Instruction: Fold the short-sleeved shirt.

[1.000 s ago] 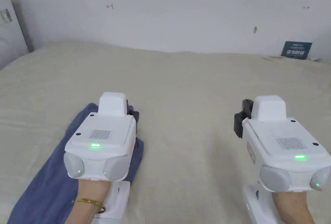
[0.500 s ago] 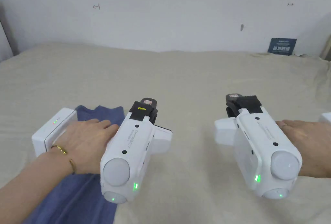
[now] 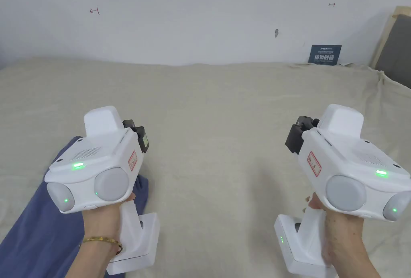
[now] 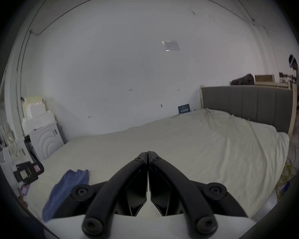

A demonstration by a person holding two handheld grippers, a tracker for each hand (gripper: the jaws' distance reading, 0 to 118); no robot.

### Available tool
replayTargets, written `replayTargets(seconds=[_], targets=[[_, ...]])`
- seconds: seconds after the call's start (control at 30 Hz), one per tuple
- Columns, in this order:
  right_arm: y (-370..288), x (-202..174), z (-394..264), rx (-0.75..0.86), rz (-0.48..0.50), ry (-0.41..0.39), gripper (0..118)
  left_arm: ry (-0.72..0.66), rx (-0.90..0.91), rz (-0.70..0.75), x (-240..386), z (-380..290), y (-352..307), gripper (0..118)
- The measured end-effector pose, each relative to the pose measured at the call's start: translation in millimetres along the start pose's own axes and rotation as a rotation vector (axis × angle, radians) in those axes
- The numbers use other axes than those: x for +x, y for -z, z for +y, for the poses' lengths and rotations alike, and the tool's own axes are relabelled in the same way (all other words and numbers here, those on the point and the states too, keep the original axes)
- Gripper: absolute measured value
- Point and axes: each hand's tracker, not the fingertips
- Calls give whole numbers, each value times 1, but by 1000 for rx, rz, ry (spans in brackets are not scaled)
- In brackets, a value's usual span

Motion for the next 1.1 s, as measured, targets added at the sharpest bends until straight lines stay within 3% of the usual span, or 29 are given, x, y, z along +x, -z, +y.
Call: replayTargets(seconds=[0.17, 0.23, 1.1], targets=[[-5, -6, -9, 13, 3, -127, 0, 297, 48, 27, 18, -6, 0, 0], [-6, -8, -8, 7, 15, -130, 0, 379, 70, 22, 25, -7, -2, 0], [-4, -15, -8, 10, 51, -192, 0, 297, 37, -28, 27, -8, -4, 0]])
